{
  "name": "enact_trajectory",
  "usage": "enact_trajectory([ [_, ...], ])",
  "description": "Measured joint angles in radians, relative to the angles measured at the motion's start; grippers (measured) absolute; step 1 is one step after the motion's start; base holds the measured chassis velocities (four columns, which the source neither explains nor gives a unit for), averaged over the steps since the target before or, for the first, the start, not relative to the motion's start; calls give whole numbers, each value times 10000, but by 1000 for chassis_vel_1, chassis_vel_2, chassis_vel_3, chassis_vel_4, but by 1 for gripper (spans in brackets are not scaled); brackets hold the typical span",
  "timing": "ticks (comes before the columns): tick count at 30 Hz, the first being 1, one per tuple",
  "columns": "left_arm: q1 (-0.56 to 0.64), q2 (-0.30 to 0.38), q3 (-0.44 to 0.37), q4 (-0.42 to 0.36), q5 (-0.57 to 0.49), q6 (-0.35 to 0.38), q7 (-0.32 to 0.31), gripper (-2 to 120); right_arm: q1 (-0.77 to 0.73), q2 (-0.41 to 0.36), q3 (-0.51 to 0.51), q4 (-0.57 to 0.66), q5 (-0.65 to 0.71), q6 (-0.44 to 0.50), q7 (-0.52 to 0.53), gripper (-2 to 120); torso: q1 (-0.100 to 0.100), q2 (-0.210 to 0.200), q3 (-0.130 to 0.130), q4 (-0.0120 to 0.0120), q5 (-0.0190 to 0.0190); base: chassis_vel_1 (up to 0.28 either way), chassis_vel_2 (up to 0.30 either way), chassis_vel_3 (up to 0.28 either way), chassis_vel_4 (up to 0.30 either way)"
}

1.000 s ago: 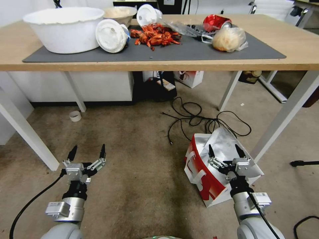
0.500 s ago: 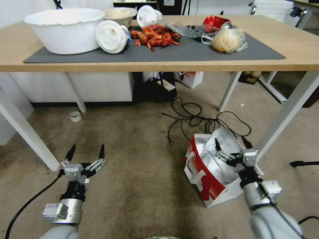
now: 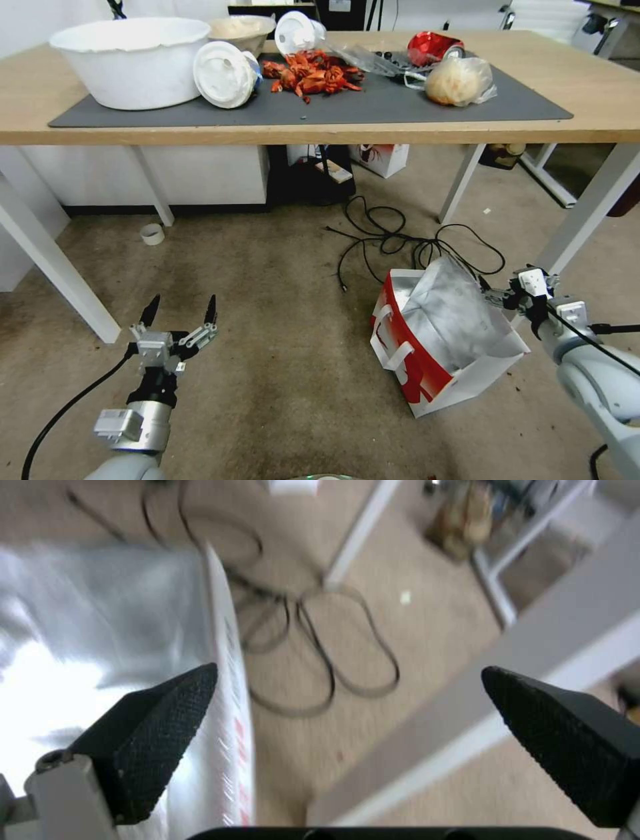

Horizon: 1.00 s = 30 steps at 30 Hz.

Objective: Pick up the food delivery bag from the floor and place it on the table.

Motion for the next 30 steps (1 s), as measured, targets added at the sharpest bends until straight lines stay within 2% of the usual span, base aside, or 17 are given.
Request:
enact_trajectory([
  [2,0,11,6,93,84,-5,-51,100,587,-367,-457,-409,308,-611,-227,100,0,3,0,6,2,0,0,0,0],
  [4,-31,2,1,133,126,-6,-76,100,976,-521,-812,-622,366,-826,-358,100,0,4,0,13,1,0,0,0,0],
  [8,-121,-33,0,217,169,-6,-101,100,1452,-652,-1429,-872,443,-1080,-674,100,0,5,0,8,1,0,0,0,0],
  [17,-170,-77,-23,315,244,-6,-145,100,1949,-478,-2376,-1194,-56,-1488,-836,100,1,7,0,6,1,0,0,0,0],
  [23,-156,-145,-40,352,336,-15,-273,100,2850,-374,-3297,-1616,-621,-1785,-693,100,0,9,0,9,0,0,0,0,0],
  [30,-146,-158,-59,384,353,-49,-320,100,3212,-268,-3600,-1920,-659,-2199,-609,100,1,10,0,6,0,0,0,0,0],
])
